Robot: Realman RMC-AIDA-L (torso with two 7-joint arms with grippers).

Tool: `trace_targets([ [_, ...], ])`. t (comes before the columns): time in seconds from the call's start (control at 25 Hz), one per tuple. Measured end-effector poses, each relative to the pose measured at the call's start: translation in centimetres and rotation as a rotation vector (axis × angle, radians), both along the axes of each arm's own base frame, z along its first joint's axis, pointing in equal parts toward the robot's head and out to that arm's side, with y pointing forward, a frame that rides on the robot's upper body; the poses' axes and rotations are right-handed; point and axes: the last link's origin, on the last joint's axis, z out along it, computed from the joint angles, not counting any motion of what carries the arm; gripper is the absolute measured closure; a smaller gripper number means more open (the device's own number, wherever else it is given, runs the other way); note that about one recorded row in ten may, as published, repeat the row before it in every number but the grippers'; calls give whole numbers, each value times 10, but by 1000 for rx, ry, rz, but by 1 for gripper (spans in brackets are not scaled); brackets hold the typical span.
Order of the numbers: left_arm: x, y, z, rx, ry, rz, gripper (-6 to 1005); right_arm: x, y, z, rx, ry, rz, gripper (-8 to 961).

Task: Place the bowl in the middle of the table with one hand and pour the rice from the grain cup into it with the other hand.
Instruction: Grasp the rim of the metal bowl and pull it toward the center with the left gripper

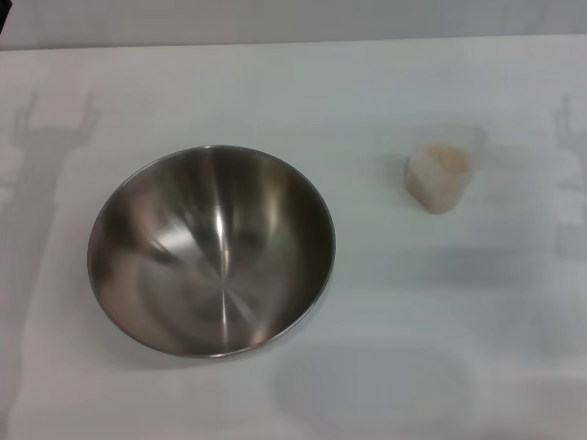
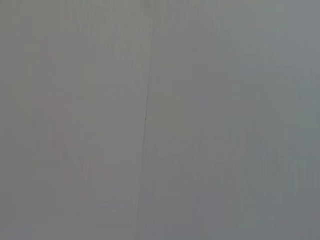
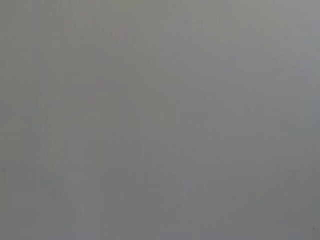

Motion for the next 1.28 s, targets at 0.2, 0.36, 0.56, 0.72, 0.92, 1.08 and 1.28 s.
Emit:
trace_targets([
  [0.2,0,1,0,-1,1,2,166,0,0,0,0,0,0,367],
  [0.36,0,1,0,-2,1,1,167,0,0,0,0,0,1,366],
  [0.56,0,1,0,-1,2,0,167,-1,1,0,-1,-1,2,366],
  [0.72,1,1,0,0,6,0,168,-1,1,0,0,-2,1,367],
  [0.92,9,9,4,3,0,-7,169,0,0,1,3,-2,0,367],
  [1.08,19,27,8,-49,-20,43,170,2,-1,1,4,-2,-4,366],
  [1.28,37,46,25,-140,-62,166,171,2,-1,1,4,1,-5,366],
])
